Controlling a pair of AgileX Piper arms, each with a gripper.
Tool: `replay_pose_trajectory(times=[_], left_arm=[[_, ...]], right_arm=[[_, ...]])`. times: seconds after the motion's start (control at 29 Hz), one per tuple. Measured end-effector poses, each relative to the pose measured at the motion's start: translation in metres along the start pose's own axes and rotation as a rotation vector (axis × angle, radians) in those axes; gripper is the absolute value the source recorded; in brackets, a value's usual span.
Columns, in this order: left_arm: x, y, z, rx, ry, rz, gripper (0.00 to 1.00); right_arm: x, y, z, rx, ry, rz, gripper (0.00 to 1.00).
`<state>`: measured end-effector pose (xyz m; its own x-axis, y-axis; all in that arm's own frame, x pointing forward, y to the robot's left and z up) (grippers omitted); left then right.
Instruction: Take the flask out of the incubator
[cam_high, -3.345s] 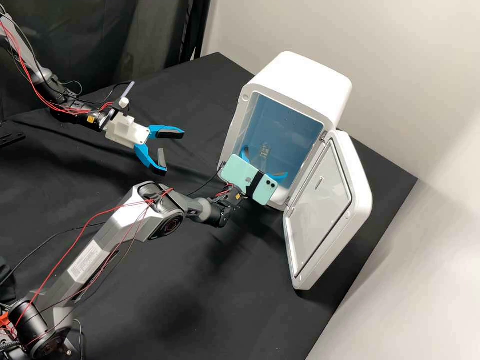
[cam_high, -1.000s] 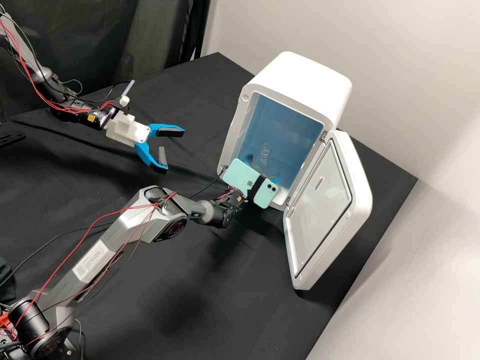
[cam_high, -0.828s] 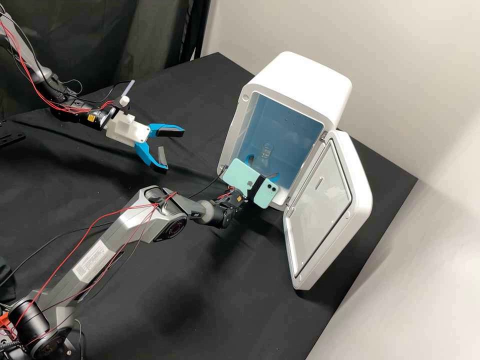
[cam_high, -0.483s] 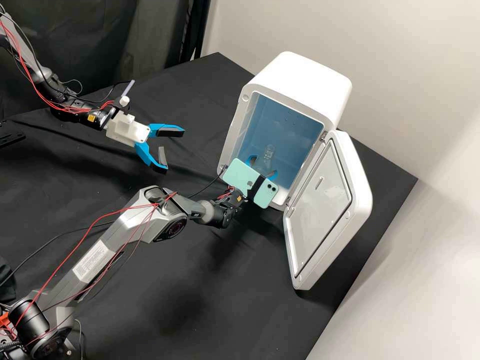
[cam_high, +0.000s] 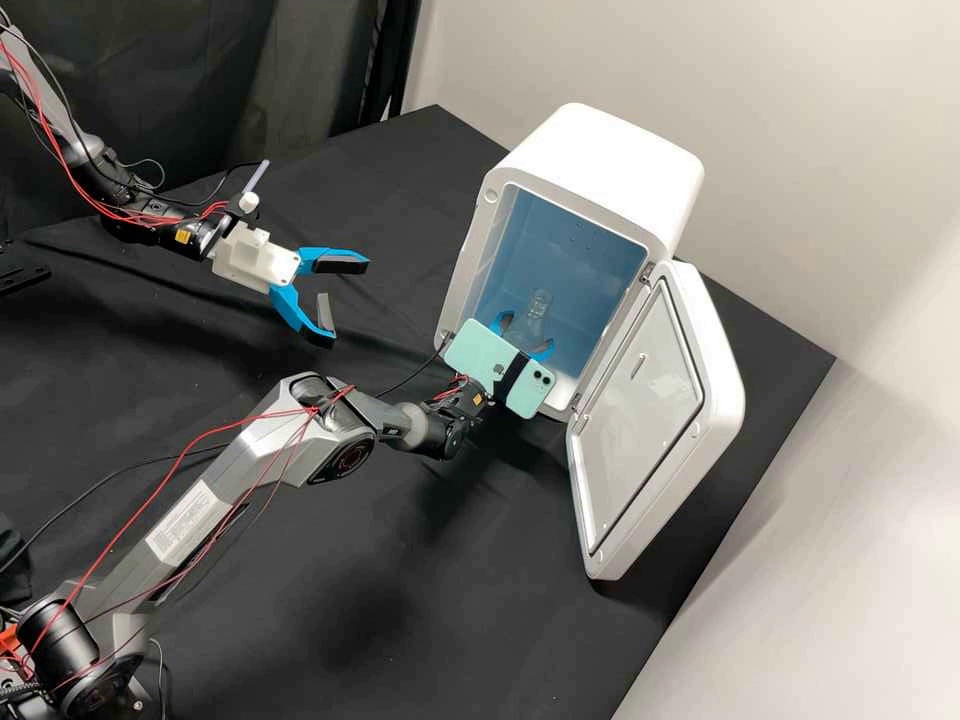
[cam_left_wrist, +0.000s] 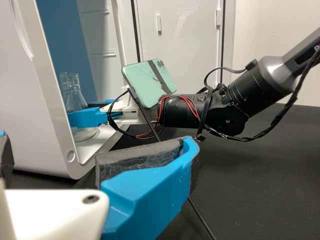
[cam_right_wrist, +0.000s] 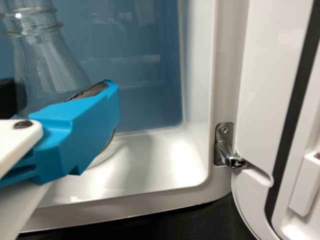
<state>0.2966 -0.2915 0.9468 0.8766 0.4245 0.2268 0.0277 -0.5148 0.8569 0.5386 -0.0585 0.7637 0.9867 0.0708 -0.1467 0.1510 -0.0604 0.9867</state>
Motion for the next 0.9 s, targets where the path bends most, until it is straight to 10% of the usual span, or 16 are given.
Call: replay_pose_trajectory(times=[0.9], left_arm=[[0.0,0.0,0.0,0.0,0.0,0.0,1.0]], right_arm=[[-0.017,-0.011,0.002,0.022,0.032,-0.009,0.0]])
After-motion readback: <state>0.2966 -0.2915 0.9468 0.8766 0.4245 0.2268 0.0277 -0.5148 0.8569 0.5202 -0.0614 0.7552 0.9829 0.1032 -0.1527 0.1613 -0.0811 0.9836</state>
